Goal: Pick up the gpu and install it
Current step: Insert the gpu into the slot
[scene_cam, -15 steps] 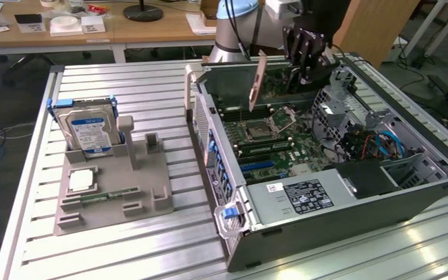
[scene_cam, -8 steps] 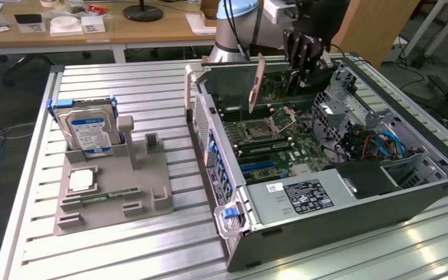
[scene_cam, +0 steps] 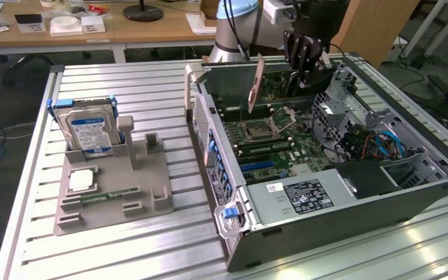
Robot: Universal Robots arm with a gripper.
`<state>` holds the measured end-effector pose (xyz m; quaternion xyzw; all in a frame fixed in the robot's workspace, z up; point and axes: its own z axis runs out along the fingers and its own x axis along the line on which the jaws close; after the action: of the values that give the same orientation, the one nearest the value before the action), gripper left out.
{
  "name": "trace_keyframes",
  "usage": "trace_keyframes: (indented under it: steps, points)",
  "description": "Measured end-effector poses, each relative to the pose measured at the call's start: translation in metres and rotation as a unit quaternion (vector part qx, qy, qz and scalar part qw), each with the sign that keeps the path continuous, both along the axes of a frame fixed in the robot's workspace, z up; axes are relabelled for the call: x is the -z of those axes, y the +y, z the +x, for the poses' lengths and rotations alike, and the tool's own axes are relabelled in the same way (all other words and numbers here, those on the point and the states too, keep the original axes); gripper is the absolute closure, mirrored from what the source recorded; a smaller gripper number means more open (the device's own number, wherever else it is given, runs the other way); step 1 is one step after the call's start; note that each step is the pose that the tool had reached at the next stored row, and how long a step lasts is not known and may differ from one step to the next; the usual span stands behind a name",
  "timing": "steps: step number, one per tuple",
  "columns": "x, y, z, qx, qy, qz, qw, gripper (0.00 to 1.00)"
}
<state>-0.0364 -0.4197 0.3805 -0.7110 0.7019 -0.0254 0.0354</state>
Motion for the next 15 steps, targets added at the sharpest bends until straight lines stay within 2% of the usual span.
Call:
trace_keyframes:
  steps: [15]
  points:
    - [0.0053,-0.0013,-0.0002,0.008,-0.0001,0.0001,1.0,0.72]
